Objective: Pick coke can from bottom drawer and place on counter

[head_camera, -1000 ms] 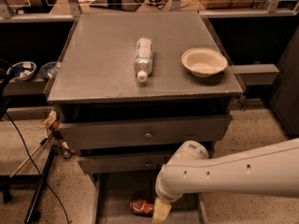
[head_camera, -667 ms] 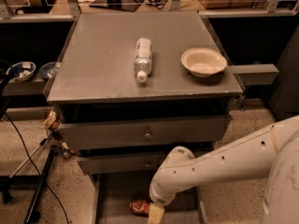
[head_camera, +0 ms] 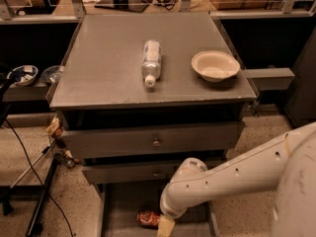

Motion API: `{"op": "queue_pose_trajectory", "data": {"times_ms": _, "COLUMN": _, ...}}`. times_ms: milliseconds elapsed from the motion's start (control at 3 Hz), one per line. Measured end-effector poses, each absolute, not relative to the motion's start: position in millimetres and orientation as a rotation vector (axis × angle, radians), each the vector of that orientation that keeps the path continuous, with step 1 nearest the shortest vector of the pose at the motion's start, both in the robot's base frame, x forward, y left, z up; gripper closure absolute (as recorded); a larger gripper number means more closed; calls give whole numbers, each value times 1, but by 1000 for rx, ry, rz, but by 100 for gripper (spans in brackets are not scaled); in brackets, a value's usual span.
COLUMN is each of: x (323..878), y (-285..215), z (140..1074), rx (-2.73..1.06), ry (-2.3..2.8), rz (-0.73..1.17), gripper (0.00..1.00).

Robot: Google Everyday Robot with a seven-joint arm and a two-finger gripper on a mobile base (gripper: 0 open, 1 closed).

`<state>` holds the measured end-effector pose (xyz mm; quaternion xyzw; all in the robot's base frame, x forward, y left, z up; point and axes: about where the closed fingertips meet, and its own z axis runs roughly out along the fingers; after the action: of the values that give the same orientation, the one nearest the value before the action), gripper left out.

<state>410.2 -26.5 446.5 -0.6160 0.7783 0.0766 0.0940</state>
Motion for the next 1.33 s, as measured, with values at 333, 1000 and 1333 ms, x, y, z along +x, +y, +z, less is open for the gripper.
{"op": "queue_pose_trajectory", "data": {"times_ms": 333, "x": 426, "y": -42, "z": 400, "rx": -1727, "ry": 2360, "rz": 215, "gripper": 0}}
{"op": "queue_pose_trajectory", "data": {"times_ms": 1000, "x": 429, "y": -35, "z": 381, "rx": -1739, "ry": 2349, "rz": 247, "gripper": 0}}
{"op": "queue_pose_trajectory", "data": {"times_ms": 1333, "x": 435, "y": -16, "z": 355, "rx": -1783, "ry": 2306, "rz": 293, "gripper": 0}}
